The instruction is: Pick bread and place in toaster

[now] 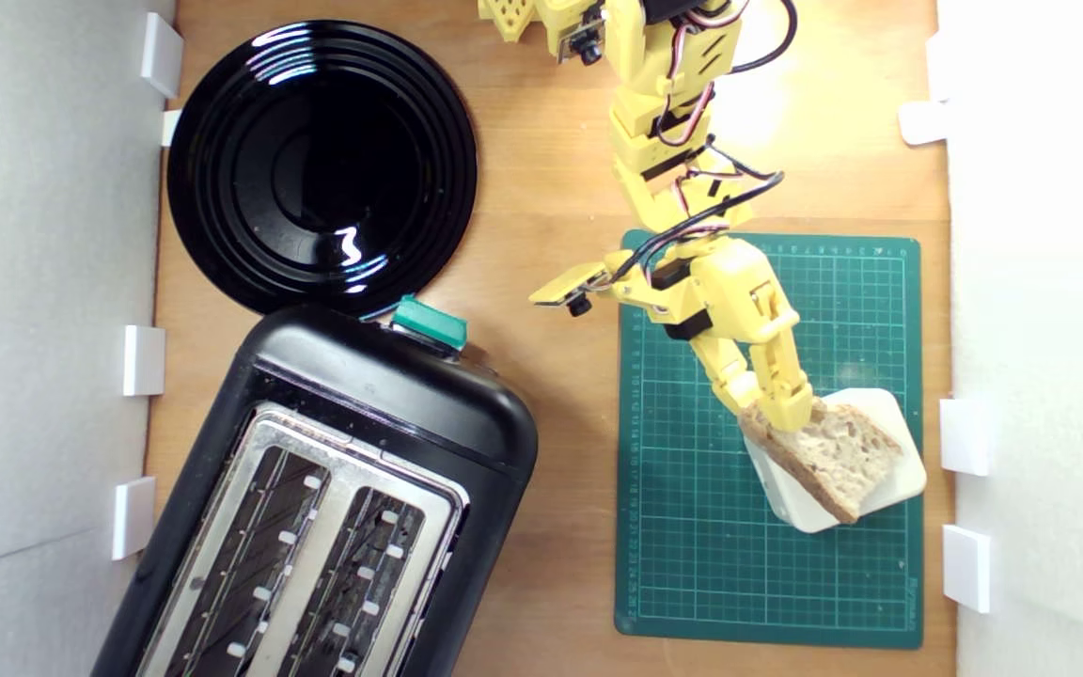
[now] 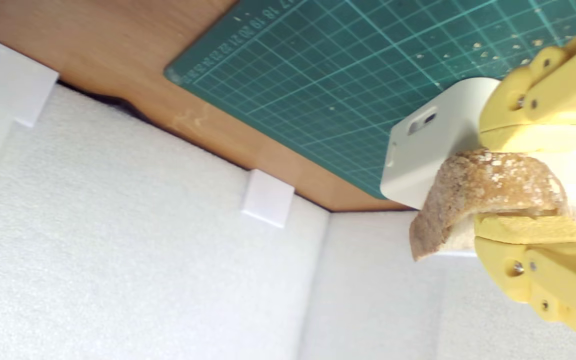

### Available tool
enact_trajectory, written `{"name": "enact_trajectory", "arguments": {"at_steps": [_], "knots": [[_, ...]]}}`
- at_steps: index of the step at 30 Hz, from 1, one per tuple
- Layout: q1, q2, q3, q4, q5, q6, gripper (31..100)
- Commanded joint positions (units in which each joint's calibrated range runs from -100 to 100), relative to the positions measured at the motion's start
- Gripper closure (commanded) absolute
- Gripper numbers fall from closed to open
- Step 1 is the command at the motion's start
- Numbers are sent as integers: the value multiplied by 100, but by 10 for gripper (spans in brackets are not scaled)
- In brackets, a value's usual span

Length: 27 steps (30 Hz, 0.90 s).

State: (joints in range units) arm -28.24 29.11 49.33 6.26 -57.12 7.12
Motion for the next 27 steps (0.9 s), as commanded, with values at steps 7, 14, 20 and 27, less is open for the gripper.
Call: {"name": "enact_trajectory", "arguments": {"at_steps": [7, 14, 20, 27], "knots": [[-69, -115, -171, 26, -167, -3, 717], [-53, -506, -117, 99, 80, -201, 717], [-53, -955, -117, 108, 456, -317, 717], [-5, -1355, -117, 81, 464, -317, 717]]}}
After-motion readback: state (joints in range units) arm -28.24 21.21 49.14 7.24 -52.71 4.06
